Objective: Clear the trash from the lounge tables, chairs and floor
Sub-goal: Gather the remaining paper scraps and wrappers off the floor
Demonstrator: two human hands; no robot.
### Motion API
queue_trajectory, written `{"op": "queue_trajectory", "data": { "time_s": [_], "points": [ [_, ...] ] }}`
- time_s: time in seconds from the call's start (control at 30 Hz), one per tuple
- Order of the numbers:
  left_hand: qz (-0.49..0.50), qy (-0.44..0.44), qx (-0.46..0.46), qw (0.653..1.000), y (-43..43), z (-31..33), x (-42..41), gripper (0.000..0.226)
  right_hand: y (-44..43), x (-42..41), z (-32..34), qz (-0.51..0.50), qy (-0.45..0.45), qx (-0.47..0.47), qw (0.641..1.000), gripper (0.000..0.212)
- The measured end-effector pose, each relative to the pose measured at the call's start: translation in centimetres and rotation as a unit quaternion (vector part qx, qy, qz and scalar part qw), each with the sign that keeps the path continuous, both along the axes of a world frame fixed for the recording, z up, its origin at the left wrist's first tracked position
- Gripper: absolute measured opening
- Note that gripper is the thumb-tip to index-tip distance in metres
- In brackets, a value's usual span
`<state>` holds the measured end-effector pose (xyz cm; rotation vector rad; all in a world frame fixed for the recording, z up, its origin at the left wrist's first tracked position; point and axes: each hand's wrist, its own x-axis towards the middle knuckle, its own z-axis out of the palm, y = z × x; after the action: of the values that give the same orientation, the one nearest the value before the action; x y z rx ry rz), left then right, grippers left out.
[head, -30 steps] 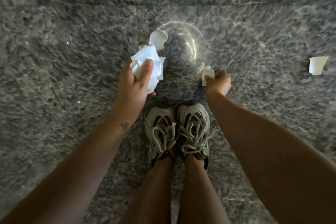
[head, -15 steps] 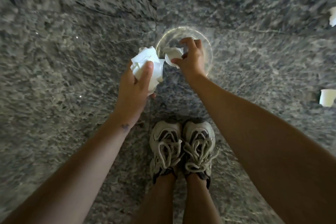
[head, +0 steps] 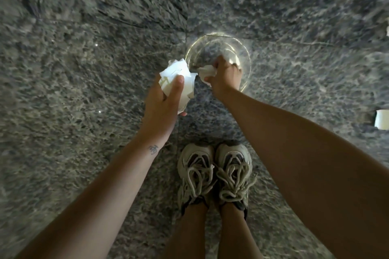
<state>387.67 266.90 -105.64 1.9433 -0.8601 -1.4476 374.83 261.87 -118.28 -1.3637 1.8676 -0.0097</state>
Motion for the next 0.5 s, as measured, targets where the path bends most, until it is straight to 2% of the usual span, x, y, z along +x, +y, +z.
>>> {"op": "queue_trajectory", "data": {
  "time_s": [0.07,0.17,0.23,0.33,0.5],
  "points": [
    [-0.018,-0.005,-0.007,1.000,-0.2,1.0,-0.3,0.011,0.6,-0.8,1.0,-0.076,-0.037,0.038,0.996,0.024],
    [-0.026,-0.018,-0.006,0.999,-0.9,3.1,-0.9,0.009,1.6,-2.8,3.7,-0.165,-0.084,0.055,0.981,0.033],
    [-0.040,-0.044,-0.012,0.998,-1.5,4.9,-1.6,0.009,2.6,-4.5,6.2,-0.213,-0.096,0.058,0.970,0.028],
    [-0.069,-0.043,-0.019,0.996,-2.3,8.4,-3.4,0.007,4.5,-8.1,10.4,-0.282,-0.091,0.066,0.953,0.024],
    [-0.134,-0.030,-0.037,0.990,-4.3,14.6,-8.3,0.028,7.6,-15.1,17.7,-0.368,-0.041,0.081,0.925,0.024]
  ]
}}
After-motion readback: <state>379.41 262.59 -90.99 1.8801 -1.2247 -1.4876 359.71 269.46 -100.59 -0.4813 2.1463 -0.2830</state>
